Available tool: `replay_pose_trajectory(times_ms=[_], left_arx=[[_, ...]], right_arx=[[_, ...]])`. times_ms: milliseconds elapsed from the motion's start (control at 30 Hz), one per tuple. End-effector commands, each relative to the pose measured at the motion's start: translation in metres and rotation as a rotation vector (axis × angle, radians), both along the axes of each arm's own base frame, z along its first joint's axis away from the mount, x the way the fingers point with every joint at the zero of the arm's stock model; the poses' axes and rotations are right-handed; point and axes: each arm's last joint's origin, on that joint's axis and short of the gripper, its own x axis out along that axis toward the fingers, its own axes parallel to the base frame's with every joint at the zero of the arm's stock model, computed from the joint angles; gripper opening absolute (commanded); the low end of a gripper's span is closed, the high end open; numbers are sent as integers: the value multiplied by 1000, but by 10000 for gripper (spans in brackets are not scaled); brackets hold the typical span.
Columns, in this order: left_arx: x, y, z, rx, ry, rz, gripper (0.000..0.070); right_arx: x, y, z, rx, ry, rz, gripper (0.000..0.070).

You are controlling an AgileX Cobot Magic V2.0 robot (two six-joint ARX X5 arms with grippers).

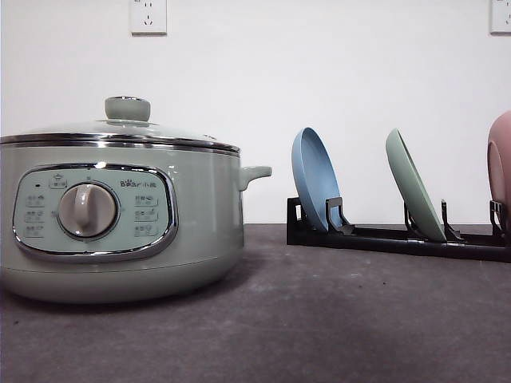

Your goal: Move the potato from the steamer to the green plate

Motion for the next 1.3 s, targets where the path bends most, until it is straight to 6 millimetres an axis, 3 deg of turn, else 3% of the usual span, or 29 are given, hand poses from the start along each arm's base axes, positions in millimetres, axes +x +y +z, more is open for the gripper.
replay_pose_trajectory(times_ms=[0,333,667,767,833,900,967,1033,1267], left_arx=[[0,-2,13,34,-26,-60,3],[10,-15,41,64,91,-306,3],[12,-21,44,100,140,-380,13],[13,-21,44,101,139,-380,124],[13,-21,44,101,139,-380,307],[13,-21,44,101,138,-379,504],[13,-21,44,101,136,-379,612],[13,-21,44,101,136,-379,612],[13,-21,44,100,137,-379,612]], right_arx=[[5,1,12,-67,24,54,5],[27,7,44,-161,232,219,5],[32,15,44,-197,335,304,5],[32,15,44,-196,332,304,8],[32,15,44,-196,333,304,59],[32,15,44,-193,334,304,239],[32,15,44,-190,336,302,419],[32,15,44,-187,337,301,478],[32,15,44,-175,344,298,479]])
